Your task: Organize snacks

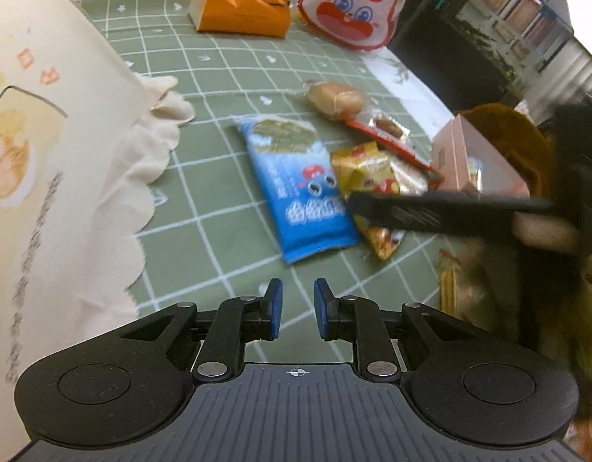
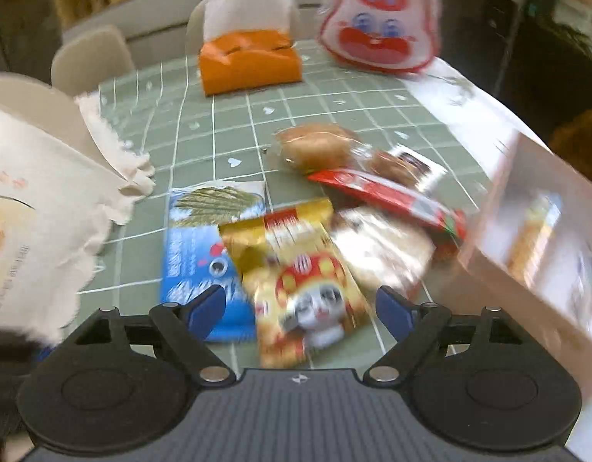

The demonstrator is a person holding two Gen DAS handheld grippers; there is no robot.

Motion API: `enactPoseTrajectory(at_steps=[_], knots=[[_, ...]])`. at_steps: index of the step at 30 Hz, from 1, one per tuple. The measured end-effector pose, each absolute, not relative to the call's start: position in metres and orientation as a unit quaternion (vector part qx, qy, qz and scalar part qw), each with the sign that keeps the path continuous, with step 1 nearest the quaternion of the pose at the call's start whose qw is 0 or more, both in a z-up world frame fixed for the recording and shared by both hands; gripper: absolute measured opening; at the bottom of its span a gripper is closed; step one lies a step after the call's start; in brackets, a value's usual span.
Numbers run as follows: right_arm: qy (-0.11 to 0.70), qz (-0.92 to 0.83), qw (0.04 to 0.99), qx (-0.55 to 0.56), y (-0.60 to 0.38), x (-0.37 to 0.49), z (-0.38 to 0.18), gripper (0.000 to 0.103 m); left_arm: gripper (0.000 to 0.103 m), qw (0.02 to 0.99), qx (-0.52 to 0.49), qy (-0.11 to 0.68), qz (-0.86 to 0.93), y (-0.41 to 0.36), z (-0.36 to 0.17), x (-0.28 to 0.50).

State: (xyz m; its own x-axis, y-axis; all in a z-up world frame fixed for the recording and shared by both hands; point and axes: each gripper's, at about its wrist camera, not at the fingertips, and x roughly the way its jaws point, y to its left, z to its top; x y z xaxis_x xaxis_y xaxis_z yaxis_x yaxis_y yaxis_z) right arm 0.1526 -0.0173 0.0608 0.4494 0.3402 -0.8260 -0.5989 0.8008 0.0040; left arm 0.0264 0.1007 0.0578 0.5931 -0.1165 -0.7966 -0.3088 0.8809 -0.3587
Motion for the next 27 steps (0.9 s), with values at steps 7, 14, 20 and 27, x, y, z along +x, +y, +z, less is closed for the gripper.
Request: enactPoseTrajectory(at_steps=[7,14,20,27], knots=[[0.471,0.291,0.822,-0.136,-0.023,0.154,0.055,0.064,0.021,0.864,-0.215,0.453,0.048,0.089,0.062,0.021],[0.452,0.260,0.847,-0.104,-0.100,0.131,0.086,0.057,0.021,0.861,-0.207,0.464,0.007,0.065,0.053,0.039],[0.455,0.163,0.870,-0.100,-0.175,0.124,0.083,0.056,0.021,0.857,-0.205,0.470,-0.041,0.029,0.045,0.062],[0.471,0.126,0.868,-0.095,-0.203,0.105,0.058,0.056,0.021,0.866,-0.192,0.453,-0.085,-0.013,0.049,0.087]])
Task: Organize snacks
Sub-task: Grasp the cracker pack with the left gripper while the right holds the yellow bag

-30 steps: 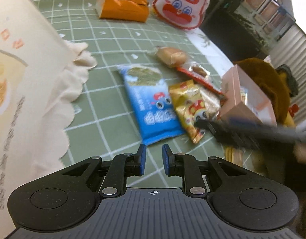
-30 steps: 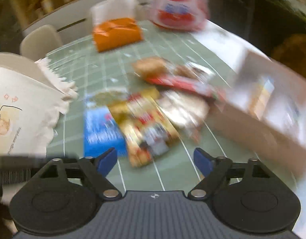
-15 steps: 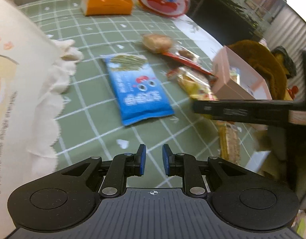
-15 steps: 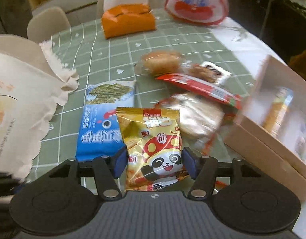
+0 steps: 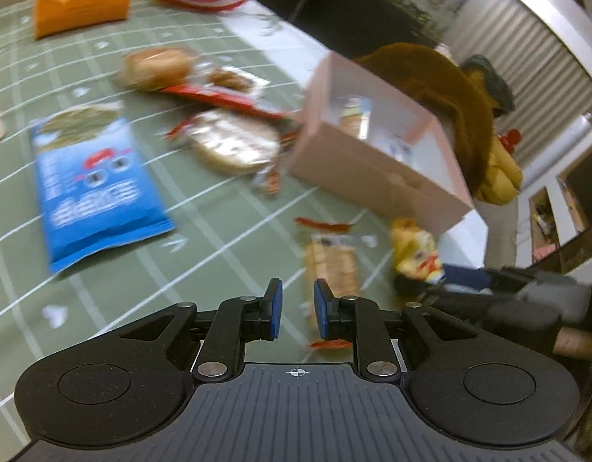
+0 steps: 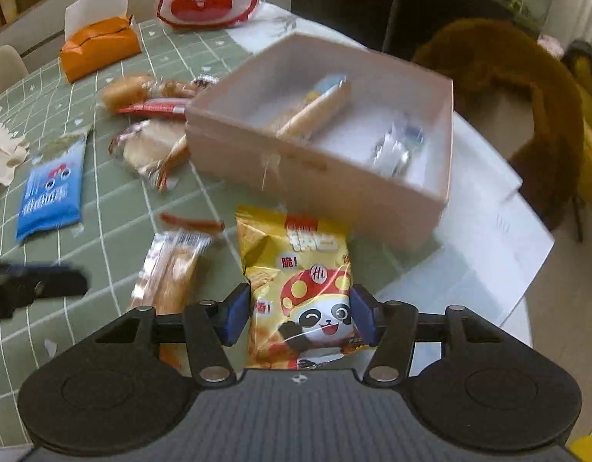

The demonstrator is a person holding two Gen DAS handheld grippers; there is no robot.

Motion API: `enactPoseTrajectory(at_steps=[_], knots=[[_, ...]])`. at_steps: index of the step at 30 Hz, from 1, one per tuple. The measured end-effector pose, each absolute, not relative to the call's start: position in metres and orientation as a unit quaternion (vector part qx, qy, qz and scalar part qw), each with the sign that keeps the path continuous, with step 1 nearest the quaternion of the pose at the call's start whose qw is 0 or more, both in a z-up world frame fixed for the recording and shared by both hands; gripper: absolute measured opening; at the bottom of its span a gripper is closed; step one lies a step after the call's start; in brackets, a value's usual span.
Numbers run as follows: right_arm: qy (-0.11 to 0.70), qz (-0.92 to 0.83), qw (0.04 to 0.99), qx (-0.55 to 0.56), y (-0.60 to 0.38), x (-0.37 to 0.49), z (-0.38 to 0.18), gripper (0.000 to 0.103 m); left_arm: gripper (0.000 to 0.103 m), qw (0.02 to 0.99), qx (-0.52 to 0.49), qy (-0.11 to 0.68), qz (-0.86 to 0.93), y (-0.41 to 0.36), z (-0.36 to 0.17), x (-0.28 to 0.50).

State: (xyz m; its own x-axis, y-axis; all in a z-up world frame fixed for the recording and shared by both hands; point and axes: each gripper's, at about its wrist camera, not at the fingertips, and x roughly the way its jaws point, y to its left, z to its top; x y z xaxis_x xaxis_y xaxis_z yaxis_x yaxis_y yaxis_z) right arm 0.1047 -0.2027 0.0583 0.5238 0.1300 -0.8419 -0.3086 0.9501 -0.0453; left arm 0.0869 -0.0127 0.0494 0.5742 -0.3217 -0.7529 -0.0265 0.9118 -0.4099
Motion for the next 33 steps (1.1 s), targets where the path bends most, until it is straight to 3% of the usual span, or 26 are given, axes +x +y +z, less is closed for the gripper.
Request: enactPoseTrajectory(at_steps=[3,7,9,18,23,27,33], knots=[[0.461,0.126,0.873,-0.096,-0.197,0.093,0.053,0.057,0.022,0.870,-0.168,0.454,-0.093,-0.031,0.051,0.097],[0.463,0.113,0.873,-0.105,-0.200,0.083,0.044,0.073,0.023,0.873,-0.110,0.468,-0.084,-0.058,0.049,0.112],[0.467,0.111,0.871,-0.099,-0.208,0.080,0.041,0.074,0.024,0.873,-0.082,0.475,-0.076,-0.068,0.045,0.118],[0.481,0.104,0.869,-0.044,-0.232,0.077,0.031,0.085,0.036,0.863,-0.068,0.492,-0.095,-0.082,0.040,0.131],[0.478,0.104,0.871,-0.044,-0.237,0.072,0.027,0.094,0.049,0.859,-0.053,0.499,-0.100,-0.090,0.034,0.138],[0.476,0.103,0.872,-0.042,-0.241,0.071,0.025,0.099,0.046,0.860,-0.022,0.500,-0.105,-0.095,0.031,0.135],[0.473,0.107,0.873,-0.045,-0.240,0.073,0.029,0.099,0.042,0.867,-0.047,0.488,-0.091,-0.064,0.035,0.116]])
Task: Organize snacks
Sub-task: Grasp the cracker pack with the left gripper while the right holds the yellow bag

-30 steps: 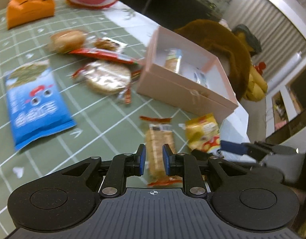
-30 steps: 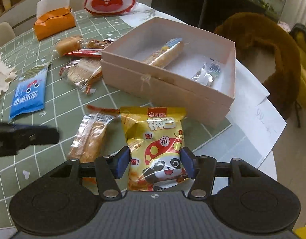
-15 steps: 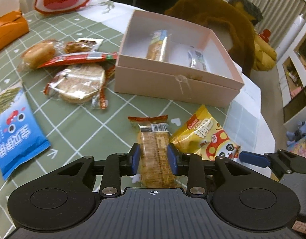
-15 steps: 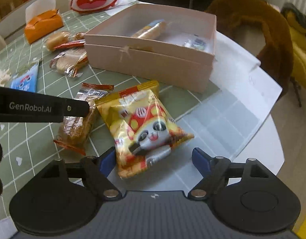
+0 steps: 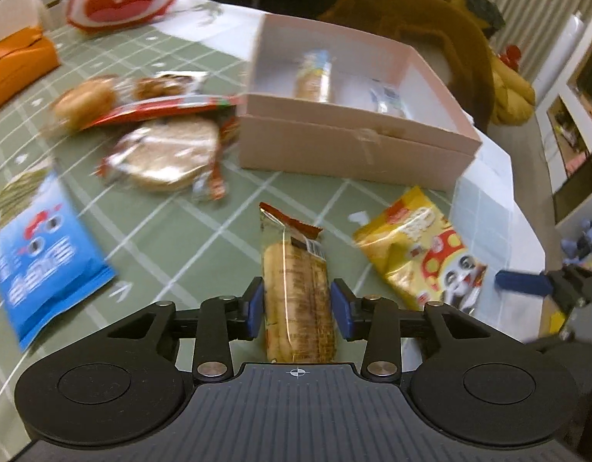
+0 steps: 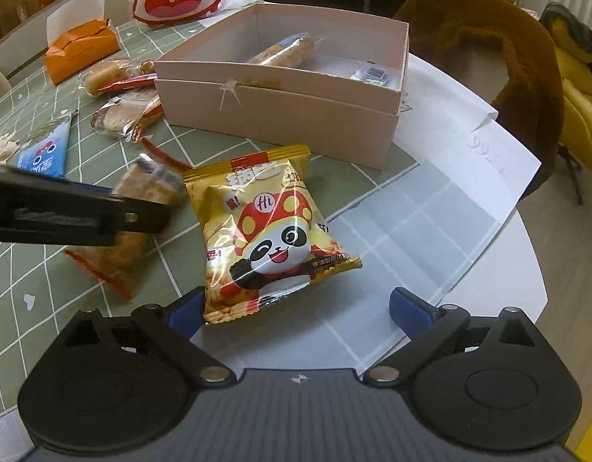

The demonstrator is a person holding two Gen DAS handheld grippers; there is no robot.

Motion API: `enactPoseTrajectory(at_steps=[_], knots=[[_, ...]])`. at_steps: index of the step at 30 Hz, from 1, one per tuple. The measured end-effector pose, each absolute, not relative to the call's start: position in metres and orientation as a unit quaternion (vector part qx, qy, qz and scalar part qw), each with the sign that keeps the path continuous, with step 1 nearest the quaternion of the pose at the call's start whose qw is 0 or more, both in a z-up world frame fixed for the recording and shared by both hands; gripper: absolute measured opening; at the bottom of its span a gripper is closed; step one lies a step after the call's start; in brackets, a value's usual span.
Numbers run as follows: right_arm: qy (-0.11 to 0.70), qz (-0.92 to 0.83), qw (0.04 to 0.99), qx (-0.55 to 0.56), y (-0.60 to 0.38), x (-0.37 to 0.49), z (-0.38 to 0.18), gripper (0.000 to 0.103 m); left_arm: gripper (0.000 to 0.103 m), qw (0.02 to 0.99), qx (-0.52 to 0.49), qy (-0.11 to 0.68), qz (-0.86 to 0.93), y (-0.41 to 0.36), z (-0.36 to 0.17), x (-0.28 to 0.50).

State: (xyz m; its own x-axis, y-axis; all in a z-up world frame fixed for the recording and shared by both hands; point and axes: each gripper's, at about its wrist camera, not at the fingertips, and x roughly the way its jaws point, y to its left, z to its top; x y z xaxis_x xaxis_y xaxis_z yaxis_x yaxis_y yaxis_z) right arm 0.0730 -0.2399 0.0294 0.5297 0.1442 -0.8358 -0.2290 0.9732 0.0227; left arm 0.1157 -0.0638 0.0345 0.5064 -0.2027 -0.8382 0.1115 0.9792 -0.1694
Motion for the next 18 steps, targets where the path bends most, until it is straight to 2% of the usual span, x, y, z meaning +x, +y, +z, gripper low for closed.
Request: enactPoseTrajectory(at_steps=[7,13,18], knots=[[0.432,0.135,0.890,-0.051,-0.234,0.080,0.048,0.099,0.042,0.863,-0.086,0.494,-0.060,-0.024,0.034,0.093],[0.451,0.152,0.878,-0.054,-0.220,0.103,0.044,0.099,0.039,0.860,-0.100,0.495,-0.068,-0.016,0.032,0.080],[0.471,0.156,0.867,-0.052,-0.207,0.104,0.035,0.090,0.039,0.860,-0.112,0.493,-0.075,-0.011,0.032,0.074]])
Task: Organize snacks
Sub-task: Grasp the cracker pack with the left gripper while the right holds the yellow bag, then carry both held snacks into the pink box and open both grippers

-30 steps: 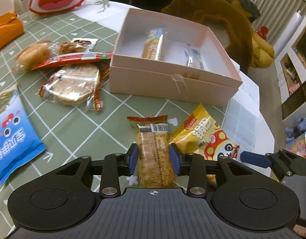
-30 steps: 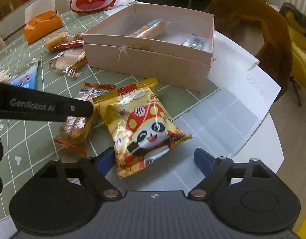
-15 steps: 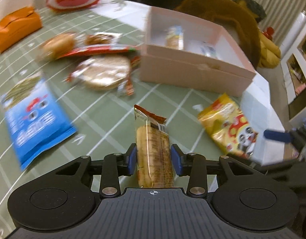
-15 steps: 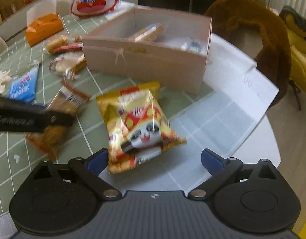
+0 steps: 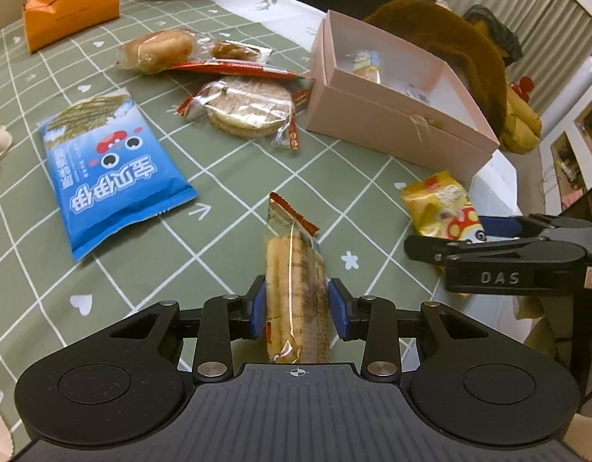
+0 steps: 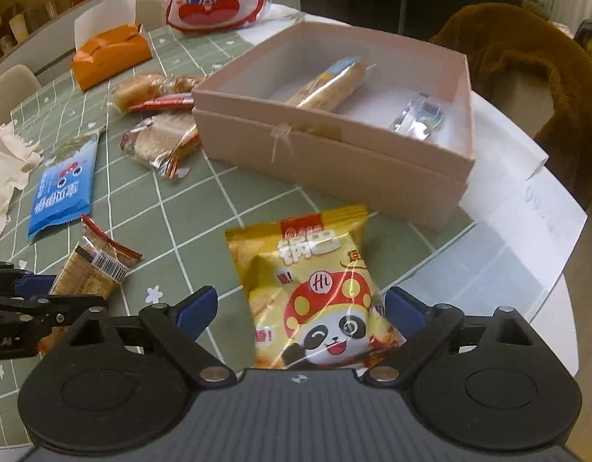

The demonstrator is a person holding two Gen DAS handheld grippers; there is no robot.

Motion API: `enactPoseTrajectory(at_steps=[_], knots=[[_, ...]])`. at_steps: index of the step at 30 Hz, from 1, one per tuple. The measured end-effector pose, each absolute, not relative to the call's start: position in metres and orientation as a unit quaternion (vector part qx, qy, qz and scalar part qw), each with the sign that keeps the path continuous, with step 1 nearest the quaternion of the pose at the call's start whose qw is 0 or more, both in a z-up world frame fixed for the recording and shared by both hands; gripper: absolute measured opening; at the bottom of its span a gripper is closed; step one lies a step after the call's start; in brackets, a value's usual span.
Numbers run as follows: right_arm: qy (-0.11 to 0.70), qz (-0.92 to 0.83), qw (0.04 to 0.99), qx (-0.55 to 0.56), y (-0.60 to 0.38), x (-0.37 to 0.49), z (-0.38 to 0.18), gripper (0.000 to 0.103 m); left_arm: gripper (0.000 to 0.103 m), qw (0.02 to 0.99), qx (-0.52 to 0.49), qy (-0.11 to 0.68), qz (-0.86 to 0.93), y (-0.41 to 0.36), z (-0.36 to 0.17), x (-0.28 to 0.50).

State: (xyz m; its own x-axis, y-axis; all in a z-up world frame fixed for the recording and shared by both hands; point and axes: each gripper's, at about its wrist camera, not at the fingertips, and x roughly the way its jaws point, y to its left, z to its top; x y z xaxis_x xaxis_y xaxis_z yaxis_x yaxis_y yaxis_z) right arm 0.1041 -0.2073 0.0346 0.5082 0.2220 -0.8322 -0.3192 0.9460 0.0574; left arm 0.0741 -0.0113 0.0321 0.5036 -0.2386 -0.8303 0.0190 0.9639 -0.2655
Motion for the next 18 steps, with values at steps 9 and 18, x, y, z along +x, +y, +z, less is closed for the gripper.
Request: enactPoseTrajectory(at_steps=[9,18], knots=[[0.485,0.179,0.855,-0.051,-0.194,0.076,0.039,0.068,0.039,0.861,-0.100,0.492,-0.077,-0.014,0.032,0.072],[0.490,0.186,0.849,-0.068,-0.192,0.062,0.040,0.070,0.039,0.867,-0.100,0.483,-0.074,-0.015,0.032,0.069]])
